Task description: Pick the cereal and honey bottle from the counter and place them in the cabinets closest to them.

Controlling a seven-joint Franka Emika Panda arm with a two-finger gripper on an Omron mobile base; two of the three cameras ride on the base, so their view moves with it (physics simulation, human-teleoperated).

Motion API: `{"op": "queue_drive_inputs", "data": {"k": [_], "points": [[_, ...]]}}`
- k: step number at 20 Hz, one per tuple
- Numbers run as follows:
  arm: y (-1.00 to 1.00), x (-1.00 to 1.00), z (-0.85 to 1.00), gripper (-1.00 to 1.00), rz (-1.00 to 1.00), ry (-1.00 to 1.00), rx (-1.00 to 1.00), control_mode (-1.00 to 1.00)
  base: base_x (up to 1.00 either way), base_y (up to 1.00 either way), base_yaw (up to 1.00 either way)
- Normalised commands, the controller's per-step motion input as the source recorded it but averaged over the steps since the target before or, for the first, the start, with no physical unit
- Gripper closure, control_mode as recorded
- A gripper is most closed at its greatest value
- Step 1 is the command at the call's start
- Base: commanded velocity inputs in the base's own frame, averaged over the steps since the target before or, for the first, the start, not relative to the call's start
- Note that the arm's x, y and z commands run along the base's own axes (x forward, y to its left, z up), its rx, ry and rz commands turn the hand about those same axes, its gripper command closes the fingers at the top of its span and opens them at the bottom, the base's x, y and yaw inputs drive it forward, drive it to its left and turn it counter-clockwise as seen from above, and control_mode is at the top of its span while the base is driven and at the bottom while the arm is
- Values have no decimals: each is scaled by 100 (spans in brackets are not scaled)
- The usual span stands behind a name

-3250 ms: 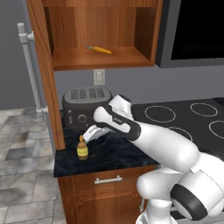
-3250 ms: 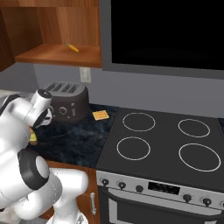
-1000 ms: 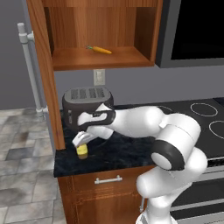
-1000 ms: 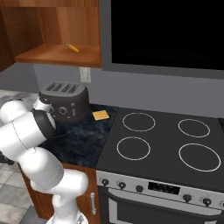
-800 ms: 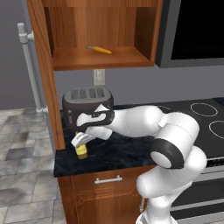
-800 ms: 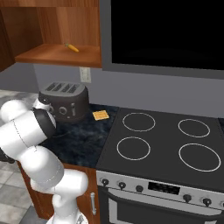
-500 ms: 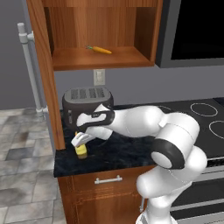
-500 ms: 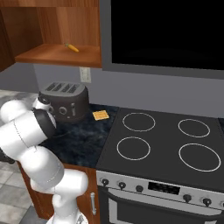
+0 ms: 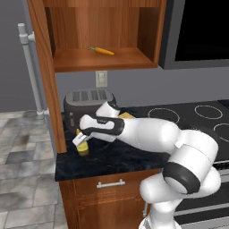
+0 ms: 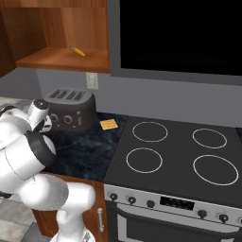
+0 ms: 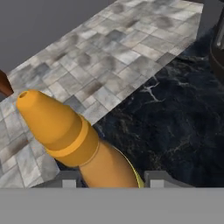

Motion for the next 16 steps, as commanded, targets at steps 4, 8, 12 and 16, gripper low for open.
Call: {"op": "queue_drive_inputs", "data": {"k": [4,8,12,16], "points": [[0,-23,63,100,-4,-11,4,-100,0,0,0],[-1,-28,66,100,-7,-9,6,-100,0,0,0],[-8,-29,67,100,-10,-5,8,-100,0,0,0],[-16,-30,64,100,-14,-1,9,-100,0,0,0]]}}
